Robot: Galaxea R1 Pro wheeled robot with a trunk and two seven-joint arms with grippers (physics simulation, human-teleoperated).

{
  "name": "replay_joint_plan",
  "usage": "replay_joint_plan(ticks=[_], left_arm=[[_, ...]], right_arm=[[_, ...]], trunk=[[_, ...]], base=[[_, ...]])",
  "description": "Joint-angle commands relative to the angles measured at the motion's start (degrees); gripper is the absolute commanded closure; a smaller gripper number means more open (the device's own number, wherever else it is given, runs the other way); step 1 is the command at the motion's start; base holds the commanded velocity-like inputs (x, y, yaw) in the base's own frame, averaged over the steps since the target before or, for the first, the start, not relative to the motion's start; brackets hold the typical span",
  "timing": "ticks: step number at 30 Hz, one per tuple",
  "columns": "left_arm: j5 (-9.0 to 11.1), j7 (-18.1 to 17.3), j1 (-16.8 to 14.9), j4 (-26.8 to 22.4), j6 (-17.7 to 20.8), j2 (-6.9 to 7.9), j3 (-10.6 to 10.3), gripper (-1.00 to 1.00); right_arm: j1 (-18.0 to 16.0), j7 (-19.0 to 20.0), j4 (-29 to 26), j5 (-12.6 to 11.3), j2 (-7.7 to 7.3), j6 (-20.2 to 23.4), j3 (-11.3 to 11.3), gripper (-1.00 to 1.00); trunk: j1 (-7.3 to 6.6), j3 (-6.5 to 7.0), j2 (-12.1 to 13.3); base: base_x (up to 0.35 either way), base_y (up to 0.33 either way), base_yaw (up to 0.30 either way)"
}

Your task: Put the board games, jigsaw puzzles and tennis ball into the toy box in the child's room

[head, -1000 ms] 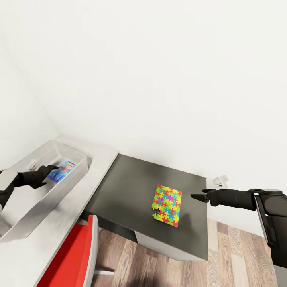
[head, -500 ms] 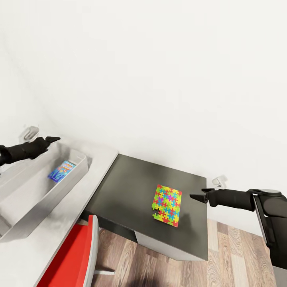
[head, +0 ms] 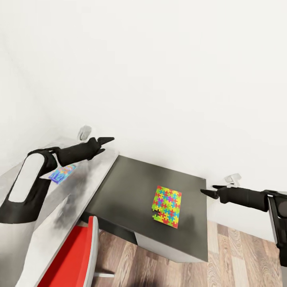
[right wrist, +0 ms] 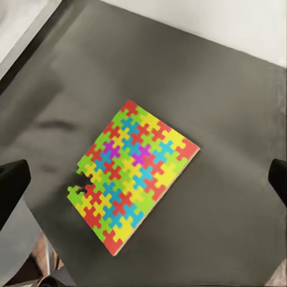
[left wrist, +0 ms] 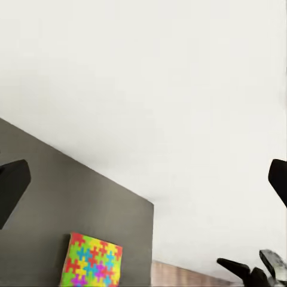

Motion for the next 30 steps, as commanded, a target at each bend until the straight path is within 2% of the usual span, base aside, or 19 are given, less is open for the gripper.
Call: replay_joint_plan(ticks=[1, 2, 4, 6, 7, 8, 9, 10, 11, 12, 13, 15, 18, 30], left_arm=[[0.78, 2.80, 0.31, -0.08, -0.09, -4.33, -2.36, -1.00], [0.97, 5.16, 0.55, -0.09, -0.15, -8.46, -4.06, -1.00], [1.13, 7.95, 0.60, -0.12, -0.17, -12.05, -5.42, -1.00], [1.23, 10.95, 0.56, -0.21, -0.21, -14.91, -6.48, -1.00], [1.32, 13.53, 0.51, -0.27, -0.28, -17.19, -7.51, -1.00], [1.37, 14.59, 0.53, -0.29, -0.37, -18.12, -8.07, -1.00], [1.74, 16.70, 0.97, -0.42, -0.81, -19.98, -9.66, -1.00], [1.90, 17.52, 1.97, -0.47, -1.08, -20.71, -11.09, -1.00], [1.78, 18.70, 7.17, -0.52, -3.00, -21.70, -16.99, -1.00], [1.72, 18.79, 7.76, -0.53, -3.41, -21.75, -17.99, -1.00], [1.46, 19.25, 9.88, -0.55, -4.98, -21.99, -26.75, -1.00], [1.36, 19.33, 10.83, -0.55, -5.84, -21.85, -29.73, -1.00], [1.25, 19.28, 13.41, -0.55, -6.82, -21.73, -30.69, -1.00], [1.24, 19.06, 14.78, -0.48, -8.66, -21.33, -32.04, -1.00]], right_arm=[[-0.04, 0.15, -0.06, 0.64, -0.25, 0.23, -0.94, -1.00], [-0.02, -0.42, -0.06, 0.71, -0.55, 0.13, -2.80, -1.00], [0.00, -0.88, -0.06, 0.79, -0.96, 0.06, -5.51, -1.00], [0.00, -1.17, -0.06, 0.87, -1.60, 0.02, -8.11, -1.00], [0.01, -1.36, -0.06, 0.92, -2.56, -0.01, -10.09, -1.00], [0.03, -1.42, -0.06, 0.96, -3.10, -0.02, -10.82, -1.00], [0.10, -1.55, -0.06, 1.02, -4.54, -0.04, -12.25, -1.00], [0.38, -1.57, -0.06, 1.03, -5.21, -0.05, -12.85, -1.00], [1.78, -1.38, -0.06, 1.03, -6.51, -0.04, -14.22, -1.00], [2.06, -1.34, -0.06, 1.03, -6.62, -0.04, -14.35, -1.00], [3.43, -1.16, -0.06, 1.02, -7.08, -0.06, -14.91, -1.00], [3.70, -1.11, -0.06, 1.02, -7.09, -0.06, -14.68, -1.00], [3.72, -1.09, -0.06, 1.01, -7.09, -0.06, -14.62, -1.00], [3.80, -1.24, -0.06, 1.01, -6.31, -0.14, -14.09, -1.00]], trunk=[[0.04, 0.00, -0.10], [0.04, 0.09, -0.10], [0.04, 0.28, -0.10], [0.04, 0.46, -0.10], [0.04, 0.56, -0.10], [0.04, 0.65, -0.10], [0.04, 0.74, -0.10], [0.04, 0.84, -0.10], [0.04, 0.93, -0.10], [0.04, 1.02, -0.10], [0.04, 1.12, -0.10], [0.04, 1.30, -0.10], [0.04, 1.58, -0.10], [0.04, 2.71, -0.10]], base=[[0.000, 0.000, -0.027], [0.000, 0.000, -0.048], [0.000, 0.000, -0.062], [0.000, 0.000, -0.077], [0.000, 0.000, -0.092], [0.000, 0.000, -0.097], [0.000, 0.000, -0.108], [0.000, 0.000, -0.113], [0.000, 0.000, -0.120], [0.000, 0.000, -0.120], [0.000, 0.000, -0.122], [0.000, 0.000, -0.122], [0.000, 0.000, -0.122], [0.000, 0.000, -0.119]])
